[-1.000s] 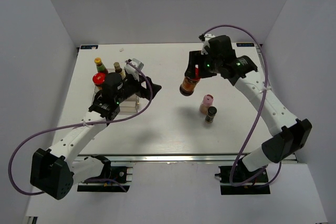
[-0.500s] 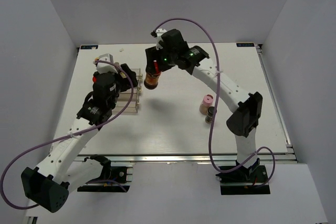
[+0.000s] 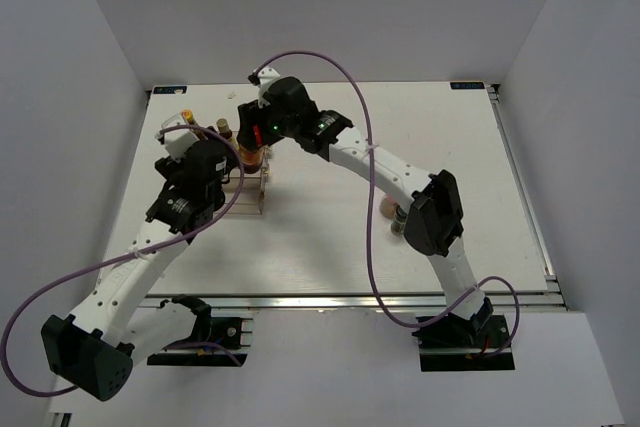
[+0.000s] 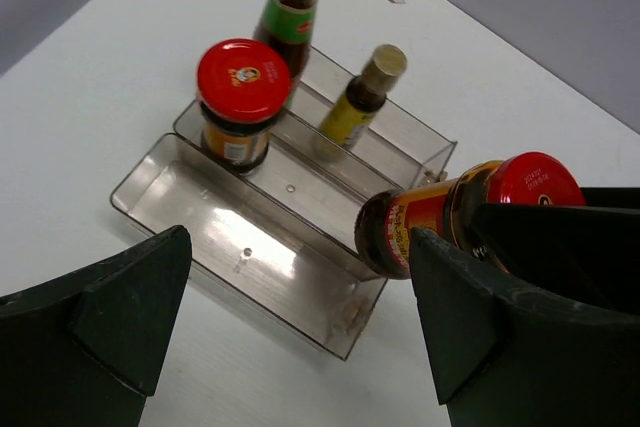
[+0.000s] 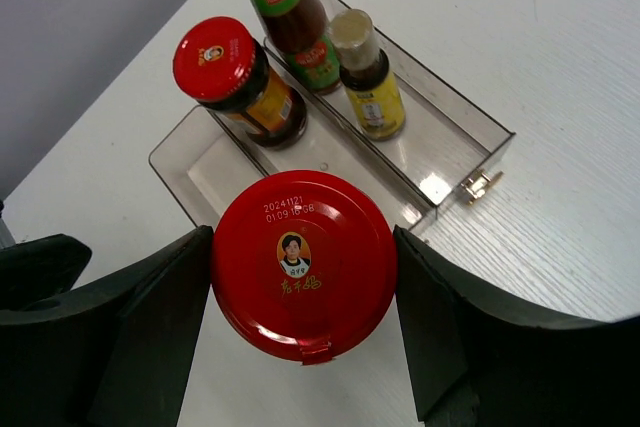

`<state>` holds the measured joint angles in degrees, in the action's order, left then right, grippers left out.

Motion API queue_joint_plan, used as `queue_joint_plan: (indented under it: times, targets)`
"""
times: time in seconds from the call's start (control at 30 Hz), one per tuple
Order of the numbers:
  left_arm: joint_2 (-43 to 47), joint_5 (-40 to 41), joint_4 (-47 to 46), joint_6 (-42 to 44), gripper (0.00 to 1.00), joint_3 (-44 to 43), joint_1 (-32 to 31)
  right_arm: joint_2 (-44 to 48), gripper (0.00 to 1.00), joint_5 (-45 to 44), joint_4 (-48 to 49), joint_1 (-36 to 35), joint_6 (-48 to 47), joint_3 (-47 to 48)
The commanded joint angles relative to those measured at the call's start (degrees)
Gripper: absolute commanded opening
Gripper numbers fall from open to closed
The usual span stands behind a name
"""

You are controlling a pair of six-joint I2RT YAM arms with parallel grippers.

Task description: Organize the condiment bottles

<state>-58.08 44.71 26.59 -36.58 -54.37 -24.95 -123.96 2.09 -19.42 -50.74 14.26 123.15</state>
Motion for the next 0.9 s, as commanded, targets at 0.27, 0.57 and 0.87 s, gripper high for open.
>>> queue_joint_plan:
  times: [0.27, 0.57, 0.87]
  targets:
    - [3.42, 3.37, 1.01, -0.78, 0.98, 1.20, 3.86, -5.32, 0.00, -1.82, 20.46, -1.46, 0.95, 6.57]
    - [3.33, 2.40, -0.05, -0.51, 0.98, 2.25, 5.09, -9.89, 0.00, -4.29, 23.55, -2.43, -0.73, 7.27]
    - [3.07, 1.61, -0.31, -0.34, 0.98, 2.42, 5.44, -13.06, 0.00, -4.11, 29.17, -3.14, -0.99, 8.51]
